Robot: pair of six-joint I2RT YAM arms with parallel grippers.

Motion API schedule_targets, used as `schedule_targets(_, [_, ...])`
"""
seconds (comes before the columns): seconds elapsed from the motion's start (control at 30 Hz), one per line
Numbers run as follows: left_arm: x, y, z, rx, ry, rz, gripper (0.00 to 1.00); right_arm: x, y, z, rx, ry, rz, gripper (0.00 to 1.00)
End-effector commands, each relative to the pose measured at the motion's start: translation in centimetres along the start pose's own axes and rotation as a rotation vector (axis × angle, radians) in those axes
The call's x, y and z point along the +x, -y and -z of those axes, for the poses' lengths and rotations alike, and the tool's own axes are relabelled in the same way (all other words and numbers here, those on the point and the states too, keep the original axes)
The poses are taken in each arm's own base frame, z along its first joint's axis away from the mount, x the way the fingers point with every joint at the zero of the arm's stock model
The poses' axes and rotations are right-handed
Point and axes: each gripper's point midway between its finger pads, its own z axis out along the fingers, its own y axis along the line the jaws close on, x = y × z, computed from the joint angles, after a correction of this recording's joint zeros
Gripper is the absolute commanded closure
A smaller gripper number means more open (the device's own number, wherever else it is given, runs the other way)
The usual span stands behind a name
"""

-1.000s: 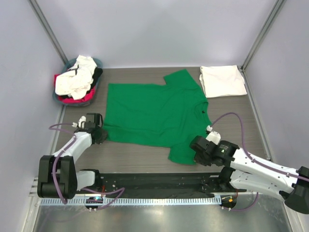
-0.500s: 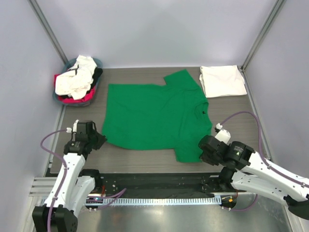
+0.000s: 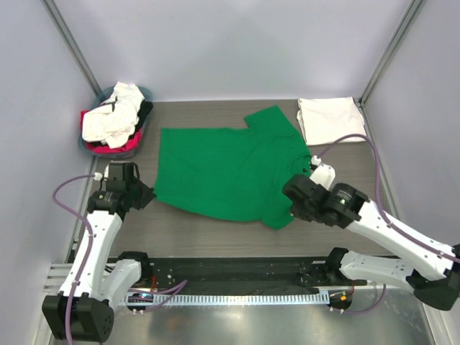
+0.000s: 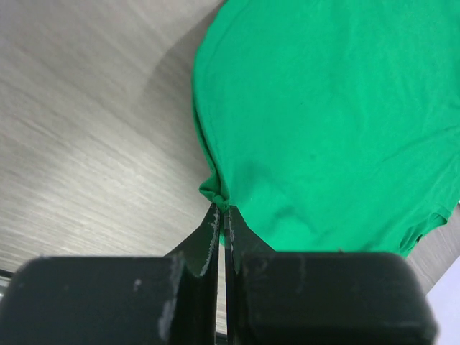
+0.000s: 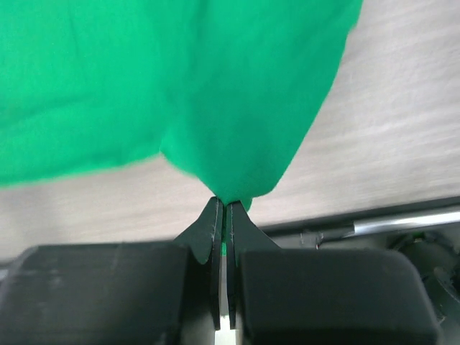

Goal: Fold and stack the t-shirts
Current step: Fold the tshirt

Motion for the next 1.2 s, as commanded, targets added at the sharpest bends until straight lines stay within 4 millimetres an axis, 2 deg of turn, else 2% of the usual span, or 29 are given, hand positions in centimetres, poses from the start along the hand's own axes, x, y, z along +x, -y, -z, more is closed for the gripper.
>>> schedule_targets(0.0, [-1.9, 1.8, 0.1, 0.009, 0.029, -0.054, 1.0, -5.0, -0.8, 0.2, 0.045, 0.122, 0.02, 0.99])
schedule_targets(0.03, [-2.6, 2.8, 0.4, 0.029, 0.04, -0.062, 1.0, -5.7, -0.7, -0.5, 0.074, 0.116, 0.064, 0.99])
schedule_targets(0.1, [-3.1, 3.5, -0.6, 0.011, 0.024, -0.073, 1.0, -7.5, -1.7, -0.7, 0.048, 0.121, 0.054, 0.99])
schedule_targets(0.13, [-3.7, 4.2, -0.7, 0.018, 0.027, -0.081, 1.0, -8.6, -1.3, -1.6, 0.079, 0.12, 0.035, 0.99])
schedule_targets(0.23, [-4.4, 5.2, -2.1, 0.004, 0.008, -0.088, 1.0, -11.3, -1.8, -2.3, 0.091, 0.136, 0.05, 0.99])
schedule_targets(0.27, [-4.6, 5.4, -2.4, 0.002, 0.005, -0.096, 1.0, -11.7, -2.0, -3.4, 0.114, 0.121, 0.079, 0.99])
schedule_targets(0.33, [-5.1, 5.8, -3.5, -0.011, -0.003, -0.098, 1.0, -12.9, -2.6, -3.8, 0.111, 0.123, 0.084, 0.99])
schedule_targets(0.37, [-5.2, 5.8, -4.0, -0.022, -0.01, -0.104, 1.0, -13.5, -2.4, -4.8, 0.133, 0.114, 0.091, 0.99])
schedule_targets(0.5, [-5.9, 6.1, -5.7, -0.043, -0.023, -0.111, 1.0, -15.9, -2.7, -6.5, 0.144, 0.108, 0.091, 0.99])
schedule_targets(0.53, [-6.7, 5.6, -6.4, -0.064, -0.023, -0.091, 1.0, -16.2, -2.9, -6.9, 0.14, 0.099, 0.093, 0.99])
schedule_targets(0.73, [-8.1, 6.0, -8.7, -0.088, -0.042, -0.098, 1.0, -18.6, -2.8, -9.7, 0.171, 0.07, 0.113, 0.99])
schedule_targets(0.8, [-8.1, 5.9, -9.8, -0.104, -0.063, -0.1, 1.0, -19.3, -3.2, -10.1, 0.162, 0.069, 0.109, 0.99])
schedule_targets(0.83, [-8.4, 6.2, -10.1, -0.103, -0.062, -0.102, 1.0, -19.3, -3.0, -11.1, 0.174, 0.048, 0.117, 0.99])
schedule_targets(1.03, [-8.9, 6.4, -12.9, -0.133, -0.098, -0.105, 1.0, -20.3, -3.1, -13.6, 0.193, 0.017, 0.123, 0.99])
schedule_targets(1.1, [-8.6, 6.8, -13.7, -0.126, -0.135, -0.105, 1.0, -20.5, -2.6, -15.1, 0.213, -0.004, 0.121, 0.99])
schedule_targets(1.13, [-8.8, 6.9, -14.8, -0.138, -0.149, -0.102, 1.0, -21.3, -2.8, -15.4, 0.212, 0.006, 0.114, 0.99])
schedule_targets(1.17, [-8.8, 6.9, -15.4, -0.143, -0.16, -0.101, 1.0, -21.3, -2.2, -16.9, 0.238, -0.016, 0.112, 0.99])
